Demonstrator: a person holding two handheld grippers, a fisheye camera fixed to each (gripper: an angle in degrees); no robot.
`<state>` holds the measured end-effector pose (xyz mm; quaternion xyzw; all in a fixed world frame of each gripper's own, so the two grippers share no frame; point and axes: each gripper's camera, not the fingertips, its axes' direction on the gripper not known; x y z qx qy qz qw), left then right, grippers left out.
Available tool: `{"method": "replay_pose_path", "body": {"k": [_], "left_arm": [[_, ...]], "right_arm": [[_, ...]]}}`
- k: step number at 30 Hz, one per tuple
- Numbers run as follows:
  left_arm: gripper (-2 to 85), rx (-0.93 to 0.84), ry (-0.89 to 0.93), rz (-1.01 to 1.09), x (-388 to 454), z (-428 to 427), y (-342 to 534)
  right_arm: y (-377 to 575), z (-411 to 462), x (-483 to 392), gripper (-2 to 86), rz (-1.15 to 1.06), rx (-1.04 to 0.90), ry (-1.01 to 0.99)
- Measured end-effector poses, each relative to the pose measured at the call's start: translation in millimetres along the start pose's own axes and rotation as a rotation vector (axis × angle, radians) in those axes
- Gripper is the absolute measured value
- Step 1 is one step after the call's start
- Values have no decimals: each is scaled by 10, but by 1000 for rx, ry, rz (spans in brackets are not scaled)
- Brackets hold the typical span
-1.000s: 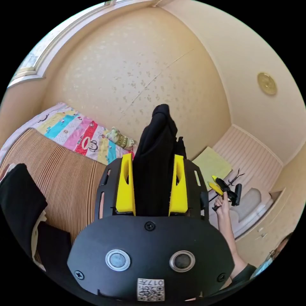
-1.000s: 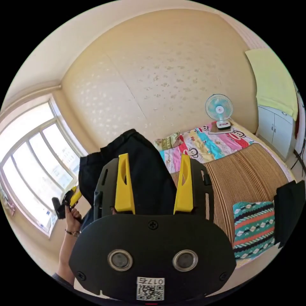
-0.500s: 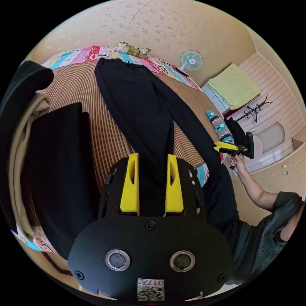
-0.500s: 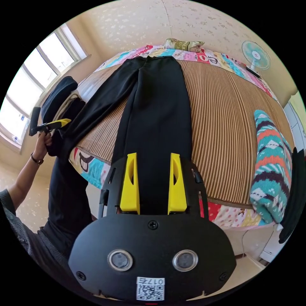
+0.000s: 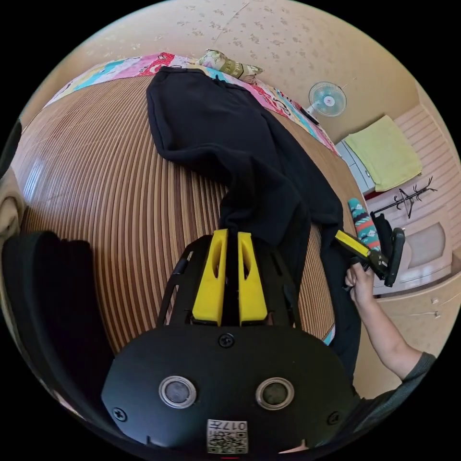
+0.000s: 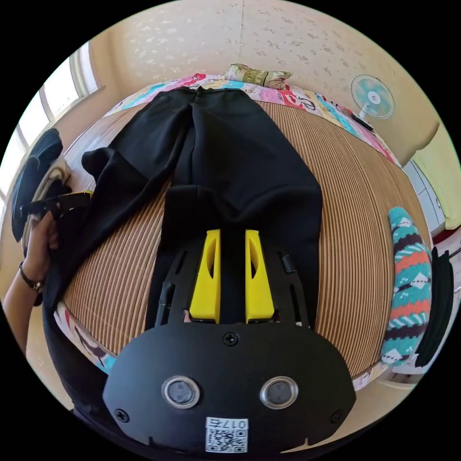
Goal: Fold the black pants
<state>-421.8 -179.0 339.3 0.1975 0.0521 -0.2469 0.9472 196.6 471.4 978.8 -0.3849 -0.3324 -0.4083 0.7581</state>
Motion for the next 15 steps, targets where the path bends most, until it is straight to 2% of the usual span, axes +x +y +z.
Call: {"method": "replay_pose_path", "body": {"k": [4, 9, 11, 15], "left_arm": [[44, 22, 109, -78, -254, 183, -408], [59, -5, 158, -38, -244, 85, -238], [76, 57, 59, 68, -41, -217, 200], [63, 180, -14, 68, -27, -781, 1051]], "right_arm": [[-322, 211, 297, 70, 114, 37, -36], [-374, 299, 267, 66, 66, 42, 58], [-354, 303, 358, 65, 77, 47, 33], [-318, 311, 613, 64, 108, 54, -44]]}}
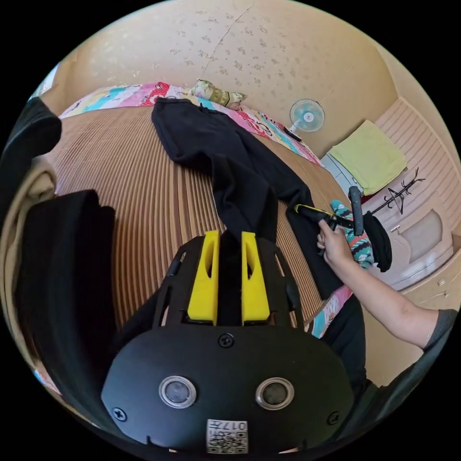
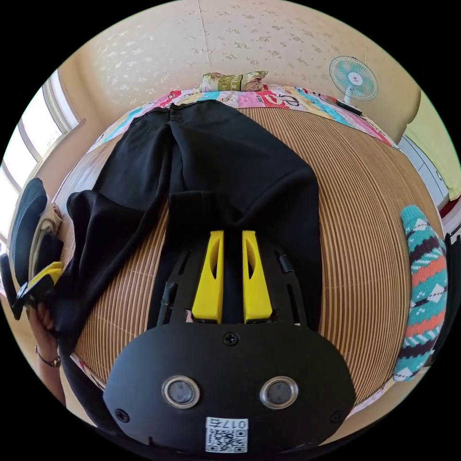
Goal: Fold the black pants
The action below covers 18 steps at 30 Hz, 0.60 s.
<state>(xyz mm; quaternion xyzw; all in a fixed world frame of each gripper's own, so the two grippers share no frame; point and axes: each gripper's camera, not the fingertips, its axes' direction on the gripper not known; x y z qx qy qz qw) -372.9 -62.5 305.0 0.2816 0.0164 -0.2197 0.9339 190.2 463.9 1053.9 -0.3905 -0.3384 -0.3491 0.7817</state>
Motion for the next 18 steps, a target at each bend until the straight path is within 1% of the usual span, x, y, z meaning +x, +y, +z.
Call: {"method": "replay_pose_path", "body": {"k": [2, 3, 5, 6, 7, 9, 10, 11, 12, 13, 14, 16, 18], "left_arm": [[28, -24, 17, -3, -66, -272, 421], [26, -46, 7, -7, -83, -300, 502], [34, -148, -74, -36, -174, -302, 818], [32, -193, -83, -44, -210, -253, 883], [29, -182, -41, -44, -258, -263, 1004], [5, -179, 41, -116, -379, -275, 1165], [-1, -201, 121, -163, -446, -230, 1255], [-5, -248, 223, -195, -484, -151, 1343], [-6, -277, 274, -211, -496, -102, 1393], [-8, -359, 362, -236, -483, 35, 1522], [-9, -413, 406, -227, -399, 142, 1673], [-10, -467, 402, -189, -186, 232, 1906], [-10, -577, 362, -107, 117, 390, 2134]], "right_arm": [[-2, 3, 82, 63, 7, -1, -15], [-3, 6, 121, 62, 8, -1, -16], [-2, 9, 156, 61, 2, -4, -4], [5, 10, 174, 59, -2, -6, 7], [17, 7, 198, 56, -7, -10, 12], [52, -11, 269, 48, -7, -22, -1], [94, -31, 333, 43, -6, -33, -25], [125, -45, 368, 40, -7, -37, -39], [203, -82, 443, 38, -6, -45, -69], [300, -130, 517, 36, -6, -58, -102], [356, -158, 549, 35, -10, -65, -119], [620, -286, 657, 34, -41, -99, -184], [845, -406, 734, 34, -68, -130, -228]]}}
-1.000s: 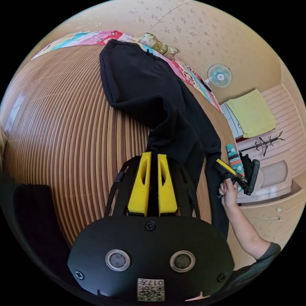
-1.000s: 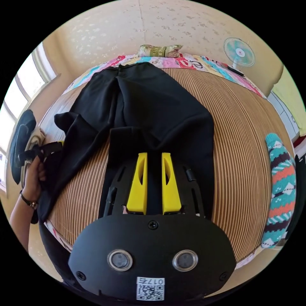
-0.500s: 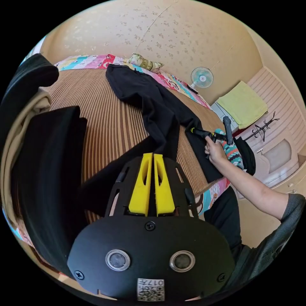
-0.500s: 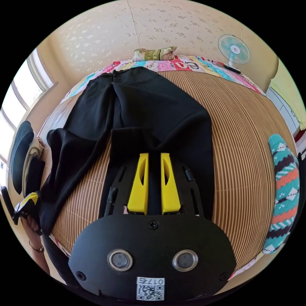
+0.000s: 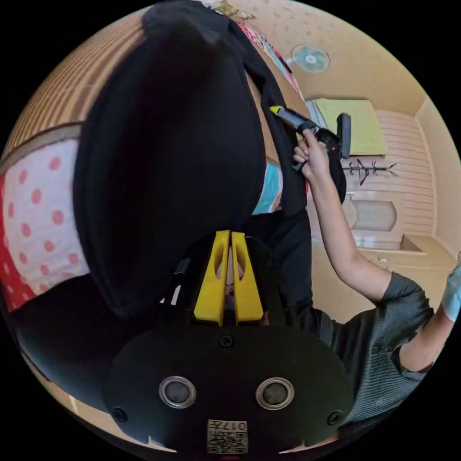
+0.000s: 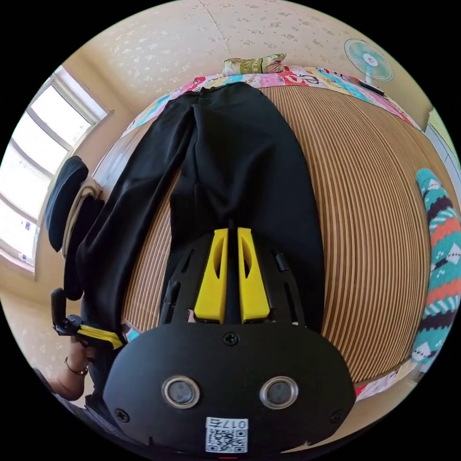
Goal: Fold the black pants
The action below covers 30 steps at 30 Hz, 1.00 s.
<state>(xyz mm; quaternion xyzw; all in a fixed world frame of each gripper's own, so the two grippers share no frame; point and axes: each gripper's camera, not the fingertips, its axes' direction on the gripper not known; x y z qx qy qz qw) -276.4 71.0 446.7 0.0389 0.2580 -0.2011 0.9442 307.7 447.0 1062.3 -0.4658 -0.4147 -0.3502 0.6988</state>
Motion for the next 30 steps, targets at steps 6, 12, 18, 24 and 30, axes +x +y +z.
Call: {"method": "replay_pose_path", "body": {"k": [6, 12, 18, 24, 30], "left_arm": [[-9, -3, 102, 222, 534, 275, 391], [21, 188, -79, 251, 695, -495, 572], [51, 238, -157, 326, 904, -655, 608], [90, 303, -58, 408, 1178, -743, 632], [171, 303, 139, 319, 1035, -924, 156]], "right_arm": [[929, -624, 248, 42, -19, 20, -68], [1759, -1142, 974, 113, 197, 22, 78], [2054, -1022, 1363, 84, 203, -72, -23], [2101, -1196, 1273, 24, -6, -50, -350], [1834, -1147, 582, 17, -258, 27, -748]]}}
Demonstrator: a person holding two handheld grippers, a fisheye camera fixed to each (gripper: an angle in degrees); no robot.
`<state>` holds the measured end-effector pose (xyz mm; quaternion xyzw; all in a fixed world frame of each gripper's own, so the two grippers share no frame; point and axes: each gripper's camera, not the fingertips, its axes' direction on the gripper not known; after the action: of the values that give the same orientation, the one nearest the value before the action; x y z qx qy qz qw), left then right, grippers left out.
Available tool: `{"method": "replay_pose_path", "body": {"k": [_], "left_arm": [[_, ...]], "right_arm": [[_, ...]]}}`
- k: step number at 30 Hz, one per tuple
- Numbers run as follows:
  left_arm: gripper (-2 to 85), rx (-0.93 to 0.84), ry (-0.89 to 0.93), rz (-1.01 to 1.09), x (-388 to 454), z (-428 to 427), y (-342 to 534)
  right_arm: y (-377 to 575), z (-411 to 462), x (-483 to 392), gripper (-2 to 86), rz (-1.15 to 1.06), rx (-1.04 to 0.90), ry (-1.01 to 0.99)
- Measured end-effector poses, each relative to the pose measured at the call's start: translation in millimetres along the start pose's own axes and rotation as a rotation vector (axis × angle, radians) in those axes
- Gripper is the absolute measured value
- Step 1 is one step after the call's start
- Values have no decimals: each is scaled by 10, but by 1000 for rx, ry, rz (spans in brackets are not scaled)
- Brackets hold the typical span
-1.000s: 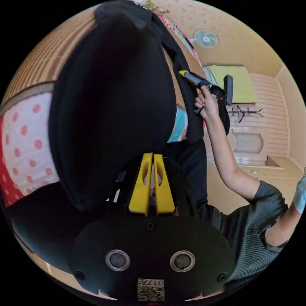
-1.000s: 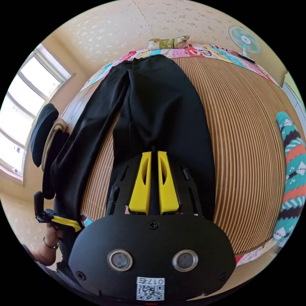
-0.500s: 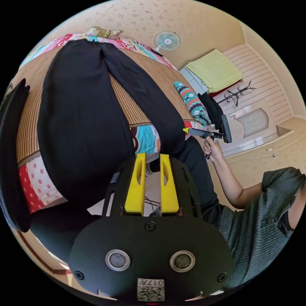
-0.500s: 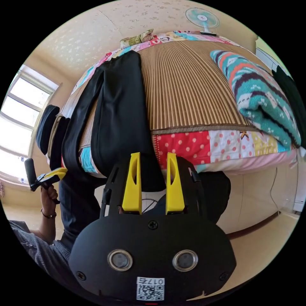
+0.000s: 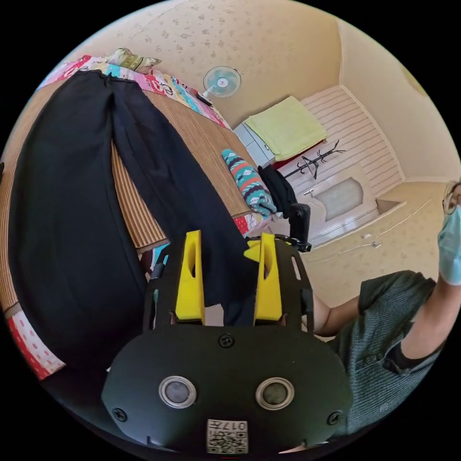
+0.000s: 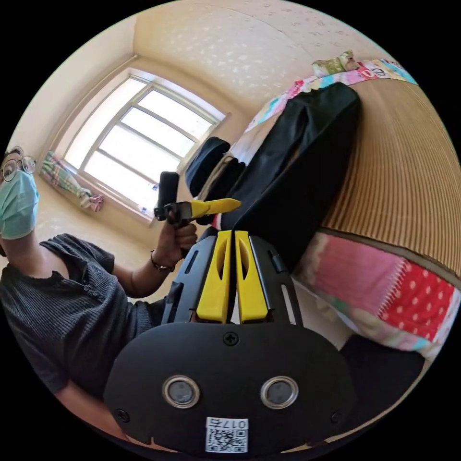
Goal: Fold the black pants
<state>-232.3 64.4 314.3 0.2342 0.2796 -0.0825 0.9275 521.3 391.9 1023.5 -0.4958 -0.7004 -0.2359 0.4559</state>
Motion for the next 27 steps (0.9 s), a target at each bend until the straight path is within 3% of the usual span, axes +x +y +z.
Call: {"method": "replay_pose_path", "body": {"k": [3, 6, 10, 14, 17, 19, 23, 27], "left_arm": [[172, -53, 19, -77, -202, -29, -225], [80, -117, -35, -107, -369, -76, -263], [49, -102, 21, -130, -613, -223, -126], [45, -88, 29, -161, -768, -344, -24], [45, -68, 64, -176, -802, -407, 25], [45, -57, 75, -184, -796, -436, 52], [45, -35, 86, -189, -733, -499, 86], [41, -31, 93, -176, -702, -546, 54]], "right_arm": [[-247, 449, -134, 18, -89, -105, -20], [-441, 710, -164, 21, -152, -253, -16], [-821, 564, 171, 27, -227, -519, 30], [-1480, -44, 902, 49, -90, -260, 260], [-2072, -351, 1708, 146, 42, -37, 190], [-2480, -334, 2315, 166, 215, 77, 218], [-2979, -121, 2855, 160, 381, 150, 284], [-3471, 306, 2934, 71, 415, 76, 520]]}}
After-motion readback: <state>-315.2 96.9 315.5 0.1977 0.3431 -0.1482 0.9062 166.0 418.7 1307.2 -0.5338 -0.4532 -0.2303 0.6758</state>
